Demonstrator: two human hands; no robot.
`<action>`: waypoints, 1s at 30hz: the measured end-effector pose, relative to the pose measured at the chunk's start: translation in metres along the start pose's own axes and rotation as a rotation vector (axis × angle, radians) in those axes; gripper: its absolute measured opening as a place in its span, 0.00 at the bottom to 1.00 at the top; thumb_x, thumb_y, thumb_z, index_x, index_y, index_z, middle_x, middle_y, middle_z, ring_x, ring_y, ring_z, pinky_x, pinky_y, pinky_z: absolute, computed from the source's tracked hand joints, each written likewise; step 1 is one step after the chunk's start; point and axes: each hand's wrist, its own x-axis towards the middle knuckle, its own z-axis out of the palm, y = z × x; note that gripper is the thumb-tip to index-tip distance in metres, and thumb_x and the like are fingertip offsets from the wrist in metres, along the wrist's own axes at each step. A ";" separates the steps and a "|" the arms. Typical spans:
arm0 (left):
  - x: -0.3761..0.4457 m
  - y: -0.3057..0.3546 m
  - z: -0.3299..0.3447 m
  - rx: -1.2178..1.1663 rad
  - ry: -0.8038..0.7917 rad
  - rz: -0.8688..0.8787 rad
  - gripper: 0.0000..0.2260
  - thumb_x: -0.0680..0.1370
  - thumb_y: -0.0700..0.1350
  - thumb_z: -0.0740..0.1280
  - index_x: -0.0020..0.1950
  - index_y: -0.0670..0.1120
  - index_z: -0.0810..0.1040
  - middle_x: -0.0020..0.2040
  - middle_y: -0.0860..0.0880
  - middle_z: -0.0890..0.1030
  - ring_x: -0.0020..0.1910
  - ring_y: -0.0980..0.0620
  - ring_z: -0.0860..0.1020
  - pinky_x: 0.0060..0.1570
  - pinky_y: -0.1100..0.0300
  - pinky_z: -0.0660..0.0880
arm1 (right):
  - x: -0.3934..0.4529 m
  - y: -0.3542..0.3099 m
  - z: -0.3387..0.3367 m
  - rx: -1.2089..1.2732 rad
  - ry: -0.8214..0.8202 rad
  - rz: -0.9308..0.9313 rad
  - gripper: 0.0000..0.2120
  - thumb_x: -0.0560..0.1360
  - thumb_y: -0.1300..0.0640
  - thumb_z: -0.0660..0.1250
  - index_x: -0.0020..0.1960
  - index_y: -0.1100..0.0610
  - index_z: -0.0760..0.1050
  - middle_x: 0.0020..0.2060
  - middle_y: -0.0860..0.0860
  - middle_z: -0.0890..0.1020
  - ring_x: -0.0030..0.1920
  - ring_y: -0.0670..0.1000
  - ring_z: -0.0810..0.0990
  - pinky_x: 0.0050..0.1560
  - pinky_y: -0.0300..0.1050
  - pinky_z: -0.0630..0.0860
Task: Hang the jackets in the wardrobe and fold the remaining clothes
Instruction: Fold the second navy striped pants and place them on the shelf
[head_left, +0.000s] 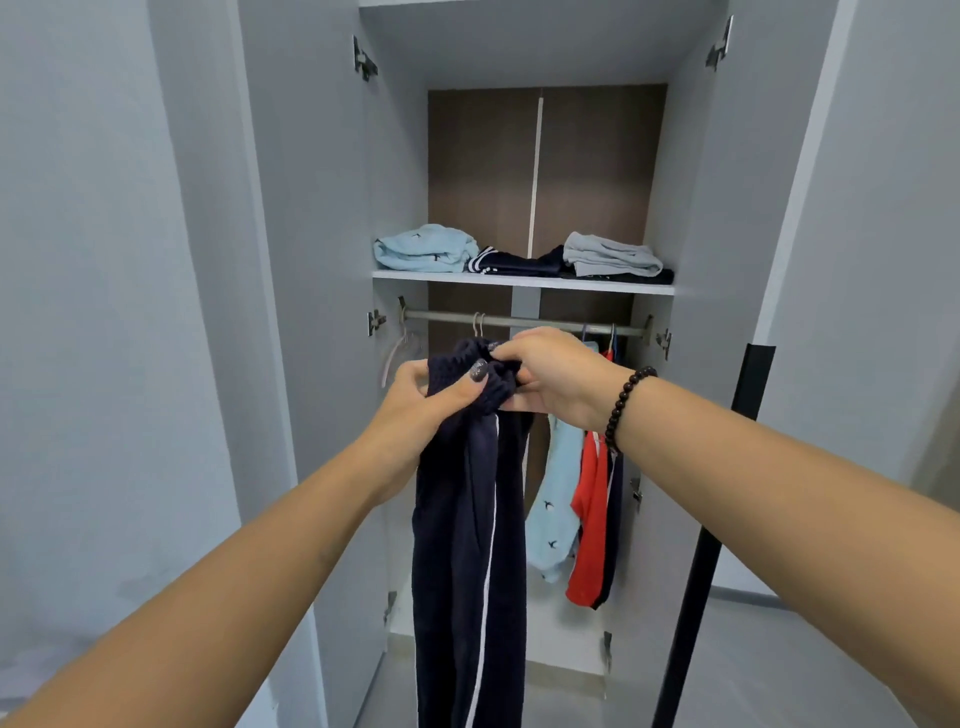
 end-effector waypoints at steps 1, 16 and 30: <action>-0.001 0.002 -0.002 0.065 0.004 0.029 0.42 0.53 0.63 0.80 0.60 0.51 0.69 0.56 0.51 0.81 0.54 0.54 0.82 0.52 0.58 0.78 | -0.004 -0.005 0.002 0.029 -0.014 -0.016 0.07 0.79 0.64 0.59 0.53 0.62 0.75 0.37 0.57 0.81 0.32 0.50 0.82 0.34 0.44 0.81; -0.027 0.017 -0.033 0.183 -0.025 0.059 0.24 0.60 0.33 0.64 0.56 0.43 0.73 0.44 0.45 0.79 0.41 0.49 0.79 0.38 0.57 0.78 | -0.016 -0.016 -0.024 -1.274 -0.223 -0.473 0.18 0.69 0.41 0.72 0.37 0.53 0.71 0.43 0.48 0.66 0.43 0.53 0.71 0.45 0.50 0.74; -0.055 0.003 -0.064 0.245 0.222 0.096 0.22 0.67 0.29 0.72 0.54 0.52 0.82 0.46 0.53 0.86 0.45 0.53 0.85 0.40 0.65 0.80 | 0.000 0.023 0.045 -0.239 -0.111 0.351 0.23 0.78 0.48 0.59 0.67 0.61 0.65 0.51 0.64 0.79 0.33 0.62 0.84 0.29 0.48 0.80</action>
